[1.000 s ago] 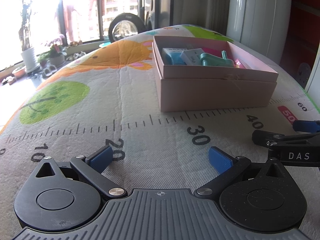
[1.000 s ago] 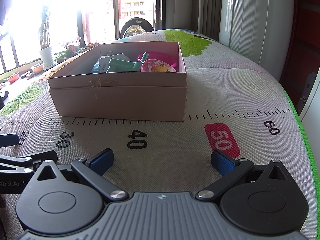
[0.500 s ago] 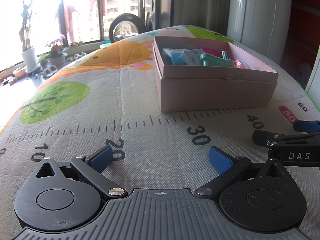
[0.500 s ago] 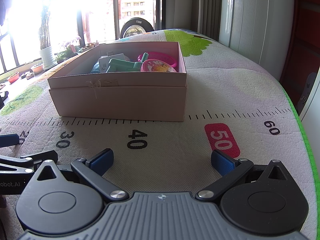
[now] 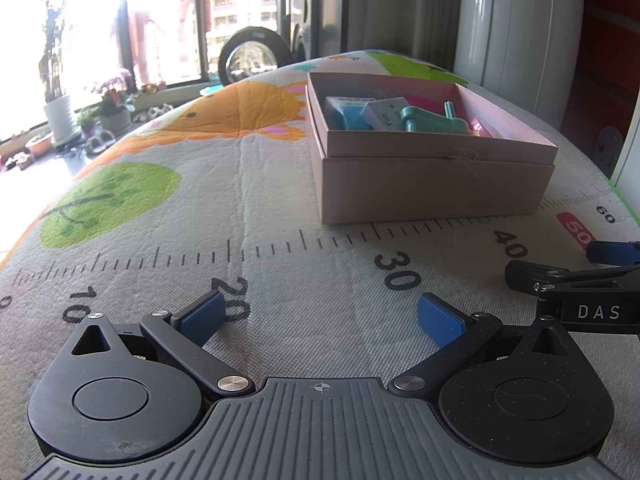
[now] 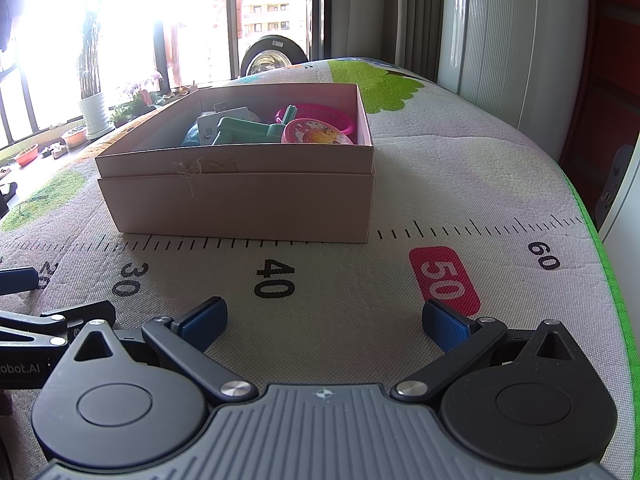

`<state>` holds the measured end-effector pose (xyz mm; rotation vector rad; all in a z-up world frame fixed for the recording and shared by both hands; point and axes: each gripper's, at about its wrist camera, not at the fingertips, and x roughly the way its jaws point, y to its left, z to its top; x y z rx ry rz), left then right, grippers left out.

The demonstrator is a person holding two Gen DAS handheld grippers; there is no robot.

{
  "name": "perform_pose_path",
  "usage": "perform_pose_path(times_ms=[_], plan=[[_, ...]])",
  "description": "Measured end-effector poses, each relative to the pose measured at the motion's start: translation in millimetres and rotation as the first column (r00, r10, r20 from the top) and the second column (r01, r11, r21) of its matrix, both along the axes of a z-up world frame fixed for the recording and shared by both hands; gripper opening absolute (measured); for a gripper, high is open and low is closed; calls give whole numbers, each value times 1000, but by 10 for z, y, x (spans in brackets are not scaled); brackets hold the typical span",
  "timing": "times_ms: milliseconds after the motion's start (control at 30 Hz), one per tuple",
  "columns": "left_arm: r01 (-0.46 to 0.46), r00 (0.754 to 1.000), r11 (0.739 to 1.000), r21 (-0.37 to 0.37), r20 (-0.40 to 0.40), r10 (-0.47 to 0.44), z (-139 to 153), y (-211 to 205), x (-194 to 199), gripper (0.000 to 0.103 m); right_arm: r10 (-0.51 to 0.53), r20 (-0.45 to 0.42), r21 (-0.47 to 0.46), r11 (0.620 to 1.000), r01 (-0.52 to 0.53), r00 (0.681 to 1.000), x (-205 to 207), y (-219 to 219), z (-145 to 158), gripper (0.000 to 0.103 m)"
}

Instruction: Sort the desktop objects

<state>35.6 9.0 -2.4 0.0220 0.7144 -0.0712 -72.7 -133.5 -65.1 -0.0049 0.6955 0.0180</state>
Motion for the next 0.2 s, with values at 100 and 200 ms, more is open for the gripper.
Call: perform_pose_path(times_ms=[100,200], plan=[[-3,1000,1000,4,-1,3,4,-1,-4,103,0,0,0,1000,0,1000,-1,0,0,103],[-2,1000,1000,5,-3,2,8,-5,-1,103,0,0,0,1000,0,1000,-5,-1,1,103]])
